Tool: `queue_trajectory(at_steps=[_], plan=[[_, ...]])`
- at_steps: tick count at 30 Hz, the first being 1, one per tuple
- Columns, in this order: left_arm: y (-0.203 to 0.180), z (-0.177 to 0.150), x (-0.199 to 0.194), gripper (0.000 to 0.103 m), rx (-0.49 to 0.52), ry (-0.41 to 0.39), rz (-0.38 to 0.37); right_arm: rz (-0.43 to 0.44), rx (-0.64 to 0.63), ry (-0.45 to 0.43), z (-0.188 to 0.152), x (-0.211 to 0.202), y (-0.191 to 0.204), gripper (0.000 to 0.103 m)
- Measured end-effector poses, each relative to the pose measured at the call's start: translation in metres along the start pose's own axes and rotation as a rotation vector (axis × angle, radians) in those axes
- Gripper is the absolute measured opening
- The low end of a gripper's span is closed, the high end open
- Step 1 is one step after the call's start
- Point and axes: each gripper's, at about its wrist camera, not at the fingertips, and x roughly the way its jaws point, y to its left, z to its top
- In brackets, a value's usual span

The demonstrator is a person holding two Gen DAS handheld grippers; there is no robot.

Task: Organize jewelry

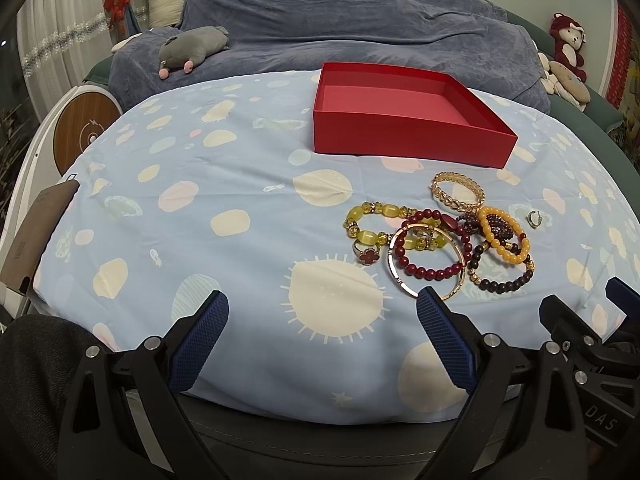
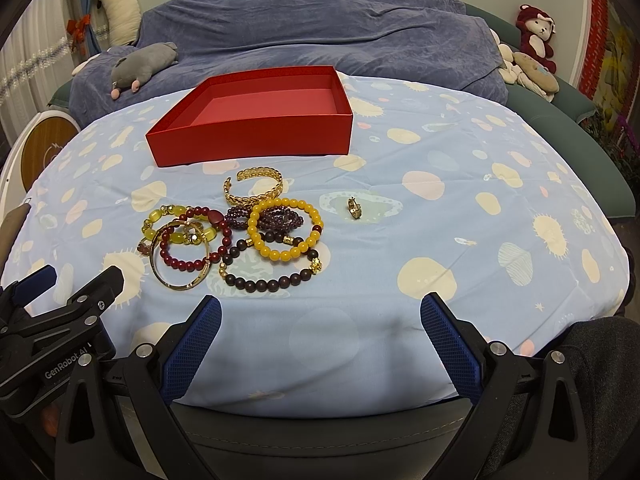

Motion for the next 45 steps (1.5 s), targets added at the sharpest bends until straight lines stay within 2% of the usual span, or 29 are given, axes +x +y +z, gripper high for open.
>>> queue_trajectory(at_steps=[19,28,36,43,45], plan=[[0.000,0.000,0.000,0.091,0.000,0.001,-0.001,0.003,0.005,-0.001,0.000,0.000,0.000,0.096],[-0.005,0.008,0.003,0.096,-0.003,0.017,-0.053,-0.015,0.027,0.018,0.017,0.004,-0.009,0.096],[-0.032,0.019,0.033,0.096,0.000,0.107,-0.111,-0.030,0.069,0.021,0.029,0.008,-0.030,0.096],[-0.049,0.030,0.054,0.095,0.032,0.157,-0.112,-0.032,0.096,0.035,0.039,0.017,-0.041,0.096],[-0.052,0.030,0.058,0.089,0.045,0.178,-0.116,-0.029,0.102,0.043,0.039,0.019,-0.042,0.096]])
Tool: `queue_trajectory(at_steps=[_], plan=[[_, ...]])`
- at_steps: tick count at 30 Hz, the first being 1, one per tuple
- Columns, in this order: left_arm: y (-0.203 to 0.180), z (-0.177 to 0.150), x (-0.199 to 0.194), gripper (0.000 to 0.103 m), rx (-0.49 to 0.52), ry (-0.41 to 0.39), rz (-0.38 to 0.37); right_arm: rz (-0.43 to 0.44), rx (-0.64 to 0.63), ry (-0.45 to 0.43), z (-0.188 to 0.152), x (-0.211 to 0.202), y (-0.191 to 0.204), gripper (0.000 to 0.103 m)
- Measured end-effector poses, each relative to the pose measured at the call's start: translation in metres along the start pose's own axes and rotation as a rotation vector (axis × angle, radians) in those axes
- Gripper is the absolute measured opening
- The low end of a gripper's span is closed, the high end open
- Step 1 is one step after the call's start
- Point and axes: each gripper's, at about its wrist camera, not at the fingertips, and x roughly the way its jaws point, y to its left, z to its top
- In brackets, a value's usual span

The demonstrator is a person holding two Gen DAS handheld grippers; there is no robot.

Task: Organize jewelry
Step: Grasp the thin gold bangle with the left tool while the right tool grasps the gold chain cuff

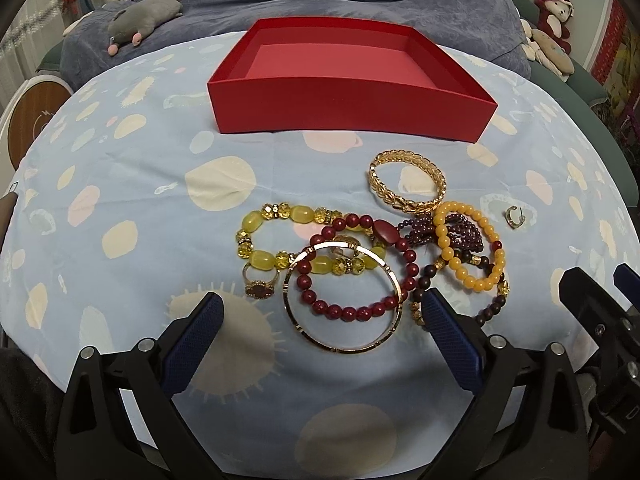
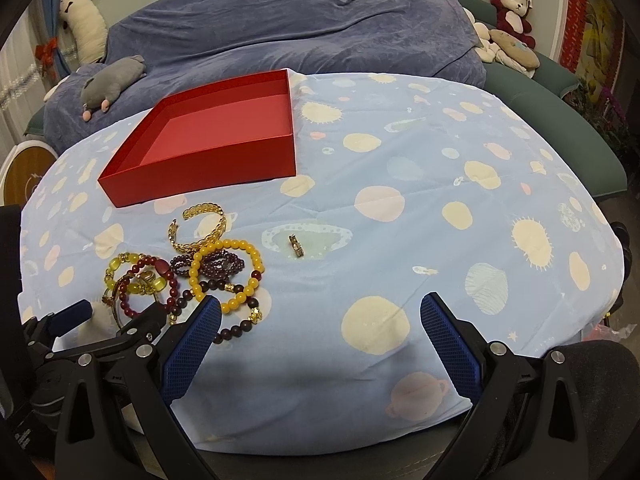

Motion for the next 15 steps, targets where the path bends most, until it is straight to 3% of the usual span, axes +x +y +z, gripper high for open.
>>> queue_trajectory(at_steps=[7,9,15], plan=[[0.000,-0.002,-0.001,0.071,0.014,-0.002,-0.007,0.010,0.006,0.020,-0.001,0.005,0.000,0.096],[0.001,-0.003,-0.003,0.058,0.022,-0.011,-0.016,0.012,0.001,0.021,-0.001,0.005,0.001,0.096],[0.005,-0.005,-0.009,0.058,0.005,-0.015,-0.032,0.020,-0.016,0.024,-0.002,0.005,0.005,0.096]])
